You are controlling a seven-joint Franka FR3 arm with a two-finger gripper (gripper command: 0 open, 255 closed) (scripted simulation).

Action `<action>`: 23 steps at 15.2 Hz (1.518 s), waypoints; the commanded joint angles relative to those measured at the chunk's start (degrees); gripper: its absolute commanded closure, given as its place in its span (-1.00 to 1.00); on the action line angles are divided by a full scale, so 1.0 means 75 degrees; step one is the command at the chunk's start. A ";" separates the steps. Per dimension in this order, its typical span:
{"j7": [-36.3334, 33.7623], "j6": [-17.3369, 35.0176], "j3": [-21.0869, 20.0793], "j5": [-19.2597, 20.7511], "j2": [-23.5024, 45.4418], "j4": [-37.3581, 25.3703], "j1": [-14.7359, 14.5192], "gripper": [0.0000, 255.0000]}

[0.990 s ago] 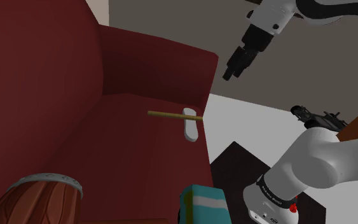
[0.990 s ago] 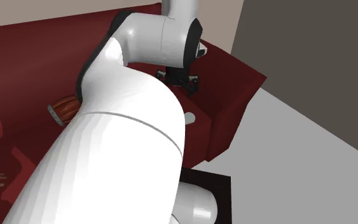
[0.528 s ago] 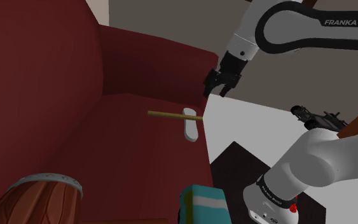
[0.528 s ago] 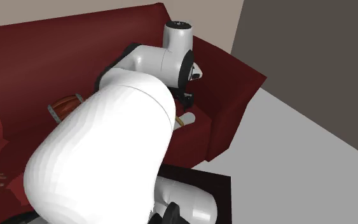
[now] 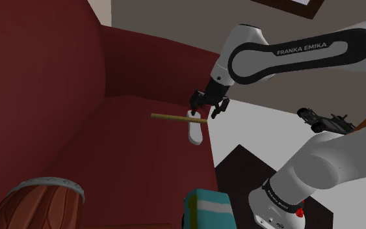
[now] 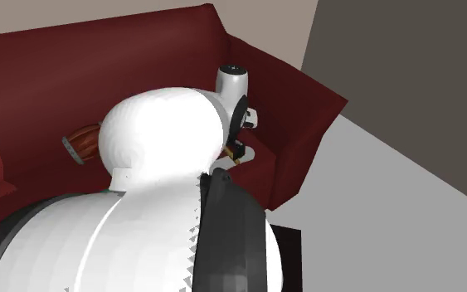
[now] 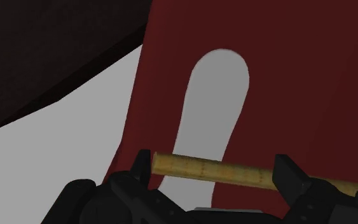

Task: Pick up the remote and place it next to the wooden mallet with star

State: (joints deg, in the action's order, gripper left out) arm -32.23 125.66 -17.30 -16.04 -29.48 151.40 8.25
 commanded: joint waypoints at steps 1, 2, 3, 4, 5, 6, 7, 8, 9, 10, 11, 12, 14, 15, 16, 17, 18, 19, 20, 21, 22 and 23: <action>-0.0573 0.0584 -0.0203 -0.0142 0.0498 0.0144 0.0146 -1.00; -0.0670 0.0680 -0.0238 -0.0162 0.0590 0.0158 0.0169 -1.00; -0.0670 0.0808 -0.0263 -0.0175 0.0671 0.0206 0.0165 -1.00; -0.0669 0.0938 -0.0288 -0.0187 0.0754 0.0251 0.0161 -1.00; -0.0669 0.1069 -0.0313 -0.0199 0.0840 0.0296 0.0158 -1.00; -0.0669 0.1200 -0.0338 -0.0210 0.0928 0.0338 0.0156 -1.00; -0.0670 0.1333 -0.0363 -0.0220 0.1020 0.0378 0.0154 -1.00; -0.0671 0.1466 -0.0389 -0.0229 0.1114 0.0416 0.0152 -1.00; -0.0673 0.1678 -0.0428 -0.0241 0.1268 0.0473 0.0151 -1.00; -0.0673 0.1677 -0.0428 -0.0241 0.1266 0.0474 0.0150 -1.00; -0.0674 0.1677 -0.0428 -0.0241 0.1268 0.0473 0.0150 -1.00; -0.0674 0.1678 -0.0428 -0.0241 0.1268 0.0473 0.0150 -1.00; -0.0674 0.1678 -0.0428 -0.0241 0.1268 0.0473 0.0150 -1.00; -0.0674 0.1678 -0.0428 -0.0241 0.1268 0.0473 0.0150 -1.00; -0.0674 0.1678 -0.0428 -0.0241 0.1268 0.0473 0.0150 -1.00; -0.0673 0.1676 -0.0427 -0.0240 0.1268 0.0473 0.0151 -1.00; -0.0673 0.1676 -0.0427 -0.0240 0.1268 0.0473 0.0151 1.00; -0.0673 0.1676 -0.0427 -0.0240 0.1268 0.0473 0.0151 1.00; -0.0673 0.1676 -0.0427 -0.0240 0.1268 0.0473 0.0151 1.00; -0.0673 0.1676 -0.0427 -0.0240 0.1268 0.0473 0.0151 1.00; -0.0673 0.1676 -0.0427 -0.0240 0.1268 0.0473 0.0151 1.00; -0.0673 0.1676 -0.0427 -0.0240 0.1267 0.0473 0.0151 1.00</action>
State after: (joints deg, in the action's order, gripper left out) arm -37.28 138.23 -20.51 -17.85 -19.98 154.95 9.38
